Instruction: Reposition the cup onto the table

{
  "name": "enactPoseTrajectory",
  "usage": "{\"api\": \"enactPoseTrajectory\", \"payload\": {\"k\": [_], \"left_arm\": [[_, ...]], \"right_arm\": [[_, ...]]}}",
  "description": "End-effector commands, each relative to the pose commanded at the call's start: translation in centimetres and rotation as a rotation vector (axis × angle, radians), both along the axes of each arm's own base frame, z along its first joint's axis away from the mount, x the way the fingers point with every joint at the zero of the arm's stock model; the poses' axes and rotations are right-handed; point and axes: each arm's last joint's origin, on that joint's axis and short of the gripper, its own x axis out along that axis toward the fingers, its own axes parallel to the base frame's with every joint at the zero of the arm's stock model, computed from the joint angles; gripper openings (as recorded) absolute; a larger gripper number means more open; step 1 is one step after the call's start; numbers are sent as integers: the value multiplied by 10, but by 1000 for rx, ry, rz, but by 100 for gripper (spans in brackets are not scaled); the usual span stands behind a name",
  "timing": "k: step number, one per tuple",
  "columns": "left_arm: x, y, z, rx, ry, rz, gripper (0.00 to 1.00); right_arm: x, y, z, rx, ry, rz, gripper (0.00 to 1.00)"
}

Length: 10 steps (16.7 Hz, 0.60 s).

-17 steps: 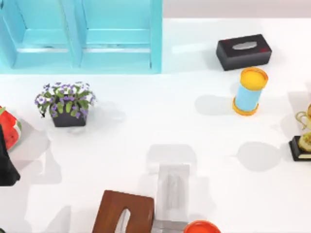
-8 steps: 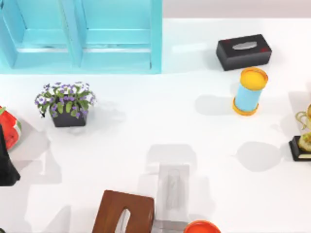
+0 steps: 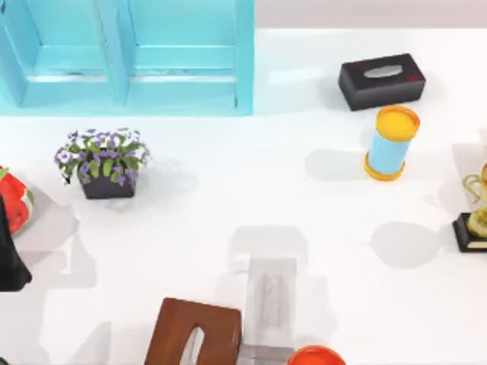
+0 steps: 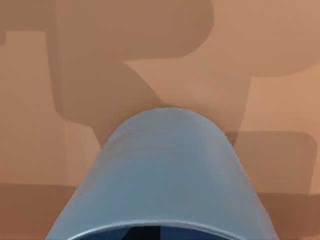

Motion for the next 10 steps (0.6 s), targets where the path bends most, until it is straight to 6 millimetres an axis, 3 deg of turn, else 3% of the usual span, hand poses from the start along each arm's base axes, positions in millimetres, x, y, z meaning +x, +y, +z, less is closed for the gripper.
{"api": "enactPoseTrajectory", "payload": {"k": [7,10], "left_arm": [[0,0,0,0,0,0,100],[0,0,0,0,0,0,100]], "right_arm": [[0,0,0,0,0,0,2],[0,0,0,0,0,0,0]]}}
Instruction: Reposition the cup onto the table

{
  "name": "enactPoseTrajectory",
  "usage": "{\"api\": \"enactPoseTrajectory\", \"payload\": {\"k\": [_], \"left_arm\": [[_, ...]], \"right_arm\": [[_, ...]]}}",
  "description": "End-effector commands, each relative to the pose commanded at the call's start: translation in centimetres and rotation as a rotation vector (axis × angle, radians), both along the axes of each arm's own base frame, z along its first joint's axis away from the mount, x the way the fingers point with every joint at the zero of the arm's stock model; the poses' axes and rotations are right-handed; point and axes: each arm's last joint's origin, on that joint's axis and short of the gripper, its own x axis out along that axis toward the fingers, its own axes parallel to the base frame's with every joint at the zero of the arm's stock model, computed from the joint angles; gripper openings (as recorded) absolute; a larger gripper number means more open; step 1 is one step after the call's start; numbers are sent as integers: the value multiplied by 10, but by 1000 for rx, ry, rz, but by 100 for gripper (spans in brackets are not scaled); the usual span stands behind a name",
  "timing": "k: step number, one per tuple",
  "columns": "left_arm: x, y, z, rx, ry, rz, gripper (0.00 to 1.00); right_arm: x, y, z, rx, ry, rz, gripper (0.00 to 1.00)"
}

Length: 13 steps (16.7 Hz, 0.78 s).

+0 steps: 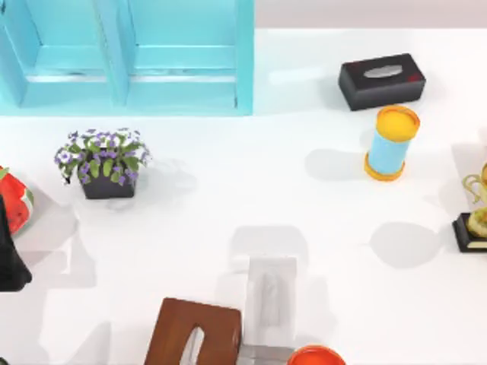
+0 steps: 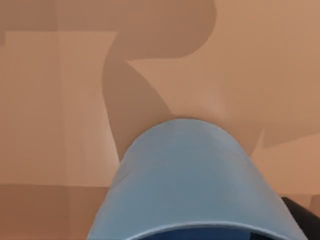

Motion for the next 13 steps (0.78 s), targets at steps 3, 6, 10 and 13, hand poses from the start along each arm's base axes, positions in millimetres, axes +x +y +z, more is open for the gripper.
{"api": "enactPoseTrajectory", "payload": {"k": [3,6,10,13], "left_arm": [[0,0,0,0,0,0,100],[0,0,0,0,0,0,100],[0,0,0,0,0,0,100],[0,0,0,0,0,0,100]], "right_arm": [[0,0,0,0,0,0,0],[0,0,0,-1,-1,0,0],[6,13,17,-3,-1,-4,0],[11,41,43,2,15,-1,0]]}}
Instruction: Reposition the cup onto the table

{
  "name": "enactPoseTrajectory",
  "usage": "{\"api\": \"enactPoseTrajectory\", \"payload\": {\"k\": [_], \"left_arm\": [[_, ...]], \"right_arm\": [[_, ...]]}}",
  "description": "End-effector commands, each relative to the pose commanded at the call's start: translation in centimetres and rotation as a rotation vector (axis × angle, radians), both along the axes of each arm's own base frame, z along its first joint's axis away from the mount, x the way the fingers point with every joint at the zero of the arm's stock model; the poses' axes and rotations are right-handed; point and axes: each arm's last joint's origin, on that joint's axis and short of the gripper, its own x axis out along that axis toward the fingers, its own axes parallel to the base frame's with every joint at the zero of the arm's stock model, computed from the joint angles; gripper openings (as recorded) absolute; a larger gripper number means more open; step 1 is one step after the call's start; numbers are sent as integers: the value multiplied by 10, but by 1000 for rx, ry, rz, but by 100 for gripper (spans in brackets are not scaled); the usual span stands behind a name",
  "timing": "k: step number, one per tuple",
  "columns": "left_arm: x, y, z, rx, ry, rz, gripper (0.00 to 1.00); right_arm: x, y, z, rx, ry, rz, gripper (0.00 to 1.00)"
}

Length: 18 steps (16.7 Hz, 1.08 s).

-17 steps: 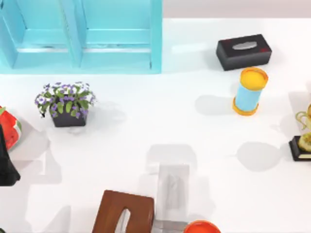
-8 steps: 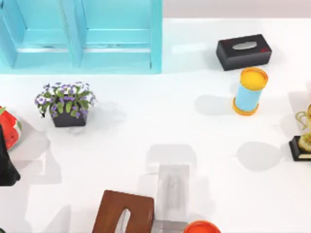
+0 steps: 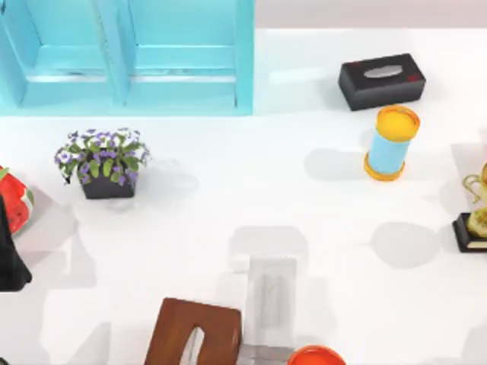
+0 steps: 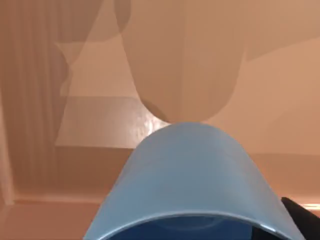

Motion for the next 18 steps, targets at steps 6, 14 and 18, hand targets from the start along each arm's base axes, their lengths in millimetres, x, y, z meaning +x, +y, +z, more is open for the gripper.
{"api": "enactPoseTrajectory", "payload": {"k": [6,14,18], "left_arm": [[0,0,0,0,0,0,100],[0,0,0,0,0,0,100],[0,0,0,0,0,0,100]], "right_arm": [[-8,55,54,-3,-11,0,0],[-2,63,61,-1,-25,-6,0],[36,91,87,5,-99,-22,0]]}}
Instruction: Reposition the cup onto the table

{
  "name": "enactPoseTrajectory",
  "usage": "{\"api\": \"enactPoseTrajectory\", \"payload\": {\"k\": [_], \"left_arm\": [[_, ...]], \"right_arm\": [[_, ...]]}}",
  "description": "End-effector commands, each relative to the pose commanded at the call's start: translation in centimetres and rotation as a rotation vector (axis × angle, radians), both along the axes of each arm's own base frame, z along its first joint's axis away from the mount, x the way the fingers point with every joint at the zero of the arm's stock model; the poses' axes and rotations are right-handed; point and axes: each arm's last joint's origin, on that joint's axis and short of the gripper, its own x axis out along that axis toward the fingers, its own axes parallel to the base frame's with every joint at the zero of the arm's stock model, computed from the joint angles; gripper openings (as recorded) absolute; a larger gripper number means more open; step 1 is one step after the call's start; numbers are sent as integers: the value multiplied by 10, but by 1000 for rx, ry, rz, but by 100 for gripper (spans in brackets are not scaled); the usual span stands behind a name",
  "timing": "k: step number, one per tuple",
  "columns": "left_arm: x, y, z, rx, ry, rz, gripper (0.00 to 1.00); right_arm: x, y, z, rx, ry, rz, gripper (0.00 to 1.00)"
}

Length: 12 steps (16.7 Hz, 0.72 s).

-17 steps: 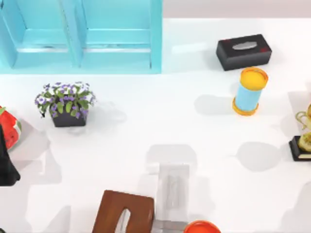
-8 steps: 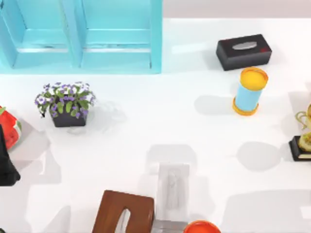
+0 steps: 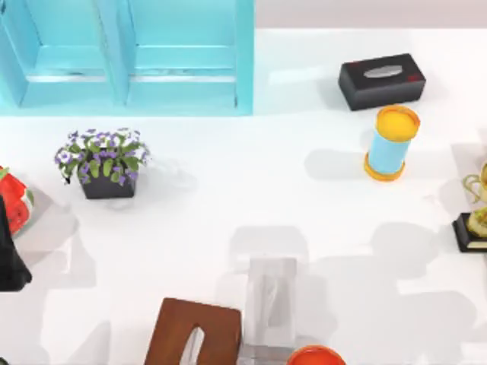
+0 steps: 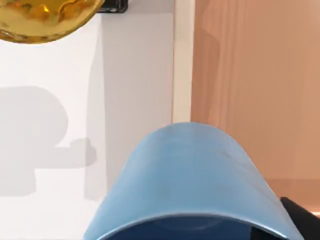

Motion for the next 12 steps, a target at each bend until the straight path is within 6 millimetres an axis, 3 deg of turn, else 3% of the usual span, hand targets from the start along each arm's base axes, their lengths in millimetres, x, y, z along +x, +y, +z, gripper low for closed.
{"api": "enactPoseTrajectory", "payload": {"k": [3,7,9,12], "left_arm": [[0,0,0,0,0,0,100],[0,0,0,0,0,0,100],[0,0,0,0,0,0,100],[0,0,0,0,0,0,100]], "right_arm": [[38,38,25,27,-68,-20,0],[85,108,47,85,-126,-39,0],[104,145,45,105,-120,-39,0],[123,197,23,104,-66,-32,0]]}}
